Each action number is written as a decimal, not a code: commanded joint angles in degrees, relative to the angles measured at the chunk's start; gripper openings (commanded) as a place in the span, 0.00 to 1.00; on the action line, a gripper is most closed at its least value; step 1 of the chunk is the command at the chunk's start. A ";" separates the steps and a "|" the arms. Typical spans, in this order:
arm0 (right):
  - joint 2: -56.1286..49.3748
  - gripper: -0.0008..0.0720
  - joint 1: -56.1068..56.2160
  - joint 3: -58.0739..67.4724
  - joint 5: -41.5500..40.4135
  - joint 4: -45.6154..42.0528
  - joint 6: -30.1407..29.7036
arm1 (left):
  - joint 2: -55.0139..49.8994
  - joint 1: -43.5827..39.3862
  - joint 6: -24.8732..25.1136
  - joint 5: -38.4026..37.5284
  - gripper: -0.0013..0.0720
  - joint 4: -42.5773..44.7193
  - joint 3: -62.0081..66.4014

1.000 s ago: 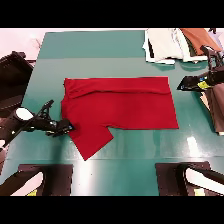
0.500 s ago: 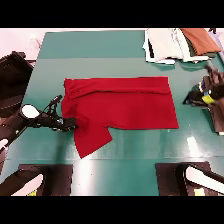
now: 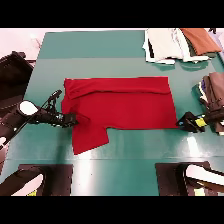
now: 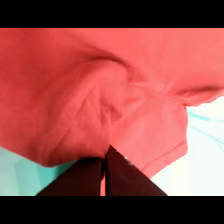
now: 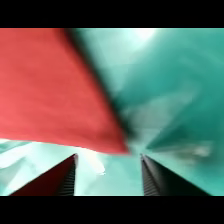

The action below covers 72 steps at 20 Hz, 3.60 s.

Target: Fold the shirts.

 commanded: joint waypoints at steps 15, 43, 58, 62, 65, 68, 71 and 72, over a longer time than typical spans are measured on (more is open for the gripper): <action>20.68 0.04 11.82 5.16 9.62 -11.98 -1.46 | 19.32 -0.04 -10.10 -29.44 0.05 11.54 3.76; -15.47 0.61 17.38 40.44 2.47 -0.35 -2.45 | -11.63 4.52 -10.49 3.34 0.75 17.51 24.87; -29.57 0.62 8.74 28.70 1.75 21.51 -12.46 | -19.98 -11.37 -10.62 10.99 0.05 6.14 24.68; -29.57 0.03 13.49 34.77 5.03 21.38 -15.06 | -29.46 -18.14 -10.49 12.26 0.05 4.70 32.00; -25.35 0.04 15.19 39.39 7.54 21.27 -14.75 | -36.72 -21.31 -10.51 11.82 0.05 4.63 39.65; -18.38 0.04 18.14 43.93 7.98 21.29 -11.78 | -41.66 -22.82 -10.54 12.09 0.05 4.48 44.57; -12.85 0.04 22.91 49.27 7.98 21.68 -8.11 | -44.65 -22.84 -10.54 12.72 0.05 4.09 46.73; -11.54 0.04 24.81 51.21 7.98 21.66 -7.34 | -45.38 -22.84 -10.54 12.68 0.05 4.07 47.15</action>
